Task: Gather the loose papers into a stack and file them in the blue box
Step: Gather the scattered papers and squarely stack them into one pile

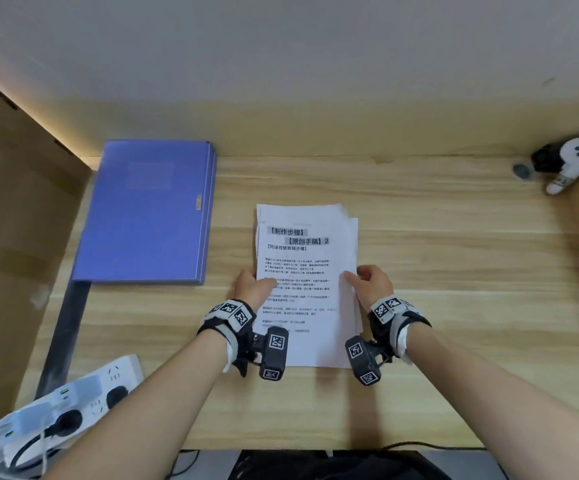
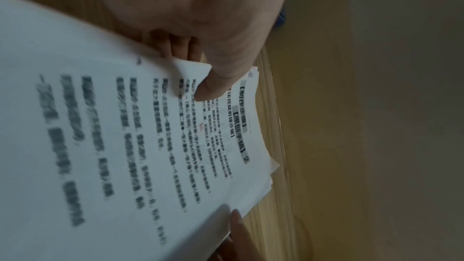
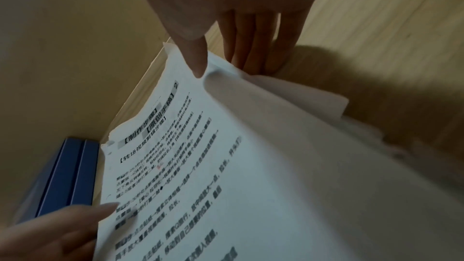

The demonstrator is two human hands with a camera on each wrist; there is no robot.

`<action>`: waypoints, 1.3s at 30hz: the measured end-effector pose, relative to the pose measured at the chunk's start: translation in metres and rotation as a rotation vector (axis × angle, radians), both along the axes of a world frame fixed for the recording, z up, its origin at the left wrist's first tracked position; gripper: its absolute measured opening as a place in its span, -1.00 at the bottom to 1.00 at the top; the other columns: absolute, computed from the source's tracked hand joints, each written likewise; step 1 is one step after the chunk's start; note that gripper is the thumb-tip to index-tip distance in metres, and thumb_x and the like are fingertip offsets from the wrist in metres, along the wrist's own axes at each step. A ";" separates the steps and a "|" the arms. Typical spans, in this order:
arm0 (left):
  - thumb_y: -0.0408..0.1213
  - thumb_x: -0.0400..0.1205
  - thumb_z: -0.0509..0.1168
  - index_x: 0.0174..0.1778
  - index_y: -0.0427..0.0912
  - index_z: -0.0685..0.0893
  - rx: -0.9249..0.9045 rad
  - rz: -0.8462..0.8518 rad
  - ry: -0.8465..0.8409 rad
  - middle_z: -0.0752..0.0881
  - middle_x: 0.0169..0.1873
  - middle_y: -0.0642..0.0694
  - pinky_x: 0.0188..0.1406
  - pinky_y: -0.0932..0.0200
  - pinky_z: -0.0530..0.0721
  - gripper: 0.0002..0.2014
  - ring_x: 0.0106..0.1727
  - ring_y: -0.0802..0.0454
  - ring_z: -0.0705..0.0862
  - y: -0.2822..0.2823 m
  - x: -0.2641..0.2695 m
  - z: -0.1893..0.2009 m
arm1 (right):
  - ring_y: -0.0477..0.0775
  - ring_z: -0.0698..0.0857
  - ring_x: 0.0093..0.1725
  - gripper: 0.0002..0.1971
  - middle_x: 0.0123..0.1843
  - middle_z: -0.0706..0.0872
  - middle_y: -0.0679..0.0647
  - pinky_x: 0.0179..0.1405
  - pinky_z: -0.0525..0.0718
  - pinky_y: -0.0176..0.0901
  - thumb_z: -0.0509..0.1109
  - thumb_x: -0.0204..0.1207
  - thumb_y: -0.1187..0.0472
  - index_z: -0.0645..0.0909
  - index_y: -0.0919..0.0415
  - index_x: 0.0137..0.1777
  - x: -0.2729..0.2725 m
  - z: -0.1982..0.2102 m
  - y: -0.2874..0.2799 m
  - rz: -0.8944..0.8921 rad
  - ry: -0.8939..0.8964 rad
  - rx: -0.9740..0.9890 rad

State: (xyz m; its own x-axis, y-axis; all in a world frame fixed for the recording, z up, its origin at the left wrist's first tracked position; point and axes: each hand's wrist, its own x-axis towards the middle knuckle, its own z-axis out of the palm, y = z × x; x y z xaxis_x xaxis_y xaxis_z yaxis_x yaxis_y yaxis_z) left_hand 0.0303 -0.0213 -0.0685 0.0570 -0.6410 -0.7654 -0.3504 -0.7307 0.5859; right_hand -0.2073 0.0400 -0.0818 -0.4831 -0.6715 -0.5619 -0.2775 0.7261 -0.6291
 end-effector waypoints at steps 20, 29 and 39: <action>-0.58 0.51 0.45 0.24 -0.17 0.62 -0.326 -0.068 0.466 0.80 0.13 -0.20 0.00 -0.15 0.80 -0.58 0.08 -0.15 0.81 -0.033 -0.054 0.163 | 0.20 0.81 0.05 -0.56 0.12 0.83 0.18 0.10 0.76 0.13 0.64 0.22 0.39 0.70 0.26 0.12 -0.059 0.141 -0.027 -0.082 -0.422 -0.461; -0.49 0.43 0.55 0.05 -0.08 0.74 -0.578 -0.209 0.434 0.85 -0.03 -0.02 0.05 0.15 0.80 -0.66 0.00 0.13 0.83 -0.013 -0.069 0.172 | 0.29 0.75 0.17 -0.59 0.09 0.83 0.19 0.14 0.72 0.23 0.68 0.20 0.29 0.75 0.11 0.07 -0.070 0.161 -0.001 0.035 -0.487 -0.585; -0.51 0.45 0.53 0.13 -0.36 0.74 -0.536 -0.053 0.483 0.83 0.03 -0.29 0.11 -0.07 0.76 -0.68 0.10 -0.20 0.82 -0.004 -0.081 0.167 | 0.28 0.76 0.14 -0.58 0.08 0.83 0.17 0.11 0.73 0.27 0.70 0.13 0.20 0.78 0.02 0.03 -0.066 0.168 -0.001 -0.018 -0.478 -0.617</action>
